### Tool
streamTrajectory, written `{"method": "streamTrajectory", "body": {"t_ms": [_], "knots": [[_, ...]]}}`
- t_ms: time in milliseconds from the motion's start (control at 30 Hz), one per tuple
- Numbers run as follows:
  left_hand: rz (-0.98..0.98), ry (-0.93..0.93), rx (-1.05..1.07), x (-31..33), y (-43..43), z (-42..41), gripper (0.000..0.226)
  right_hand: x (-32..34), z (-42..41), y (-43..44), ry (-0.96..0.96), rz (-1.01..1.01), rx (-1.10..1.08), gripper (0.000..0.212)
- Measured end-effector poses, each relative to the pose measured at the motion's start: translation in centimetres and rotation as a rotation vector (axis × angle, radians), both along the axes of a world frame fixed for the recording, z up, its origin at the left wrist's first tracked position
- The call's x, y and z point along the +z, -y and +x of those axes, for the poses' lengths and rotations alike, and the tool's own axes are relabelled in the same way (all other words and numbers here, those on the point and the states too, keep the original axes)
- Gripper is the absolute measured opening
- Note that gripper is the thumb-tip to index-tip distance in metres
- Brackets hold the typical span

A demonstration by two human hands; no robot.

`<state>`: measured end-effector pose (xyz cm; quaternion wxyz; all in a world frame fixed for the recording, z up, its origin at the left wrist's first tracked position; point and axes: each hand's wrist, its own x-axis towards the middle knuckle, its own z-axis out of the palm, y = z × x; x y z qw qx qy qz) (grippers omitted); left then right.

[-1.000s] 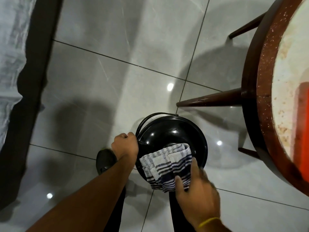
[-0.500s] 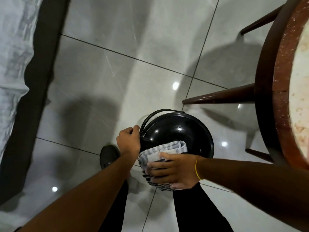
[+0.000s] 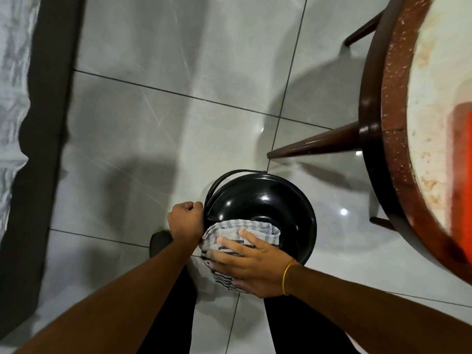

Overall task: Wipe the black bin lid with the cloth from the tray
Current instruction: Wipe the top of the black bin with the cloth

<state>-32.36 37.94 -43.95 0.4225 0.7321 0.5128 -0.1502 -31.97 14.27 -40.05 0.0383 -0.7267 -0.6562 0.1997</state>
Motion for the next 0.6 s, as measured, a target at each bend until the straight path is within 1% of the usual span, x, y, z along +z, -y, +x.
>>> {"method": "streamTrajectory", "body": {"t_ms": [133,200,233,300,367,467,533,600], "knots": [[-0.008,-0.02,-0.016,0.1,0.0,0.3,0.043,-0.3,1.6,3.8,-0.018,0.009,0.115,0.071],[-0.018,-0.031,-0.015,0.2,0.1,0.1,0.043,-0.3,2.6,5.7,-0.026,0.01,0.088,0.07],[-0.02,-0.034,-0.009,0.3,0.2,0.1,0.043,-0.4,3.0,6.5,-0.019,0.004,0.033,0.071],[-0.022,-0.04,-0.001,0.5,0.5,0.0,0.043,-0.2,3.4,8.0,0.018,-0.016,-0.18,0.076],[0.001,-0.036,-0.001,0.8,0.7,0.0,0.043,0.2,2.8,8.1,0.067,-0.058,-0.472,0.079],[0.017,-0.04,-0.022,0.7,0.8,0.1,0.043,0.8,0.6,4.2,0.11,-0.14,-0.859,0.085],[0.014,-0.036,-0.023,0.6,0.7,0.1,0.043,0.9,-0.7,0.3,0.09,-0.15,-1.053,0.086],[0.029,-0.035,-0.028,0.6,0.7,0.1,0.044,0.9,-1.6,-2.3,0.066,-0.138,-1.136,0.082]]}}
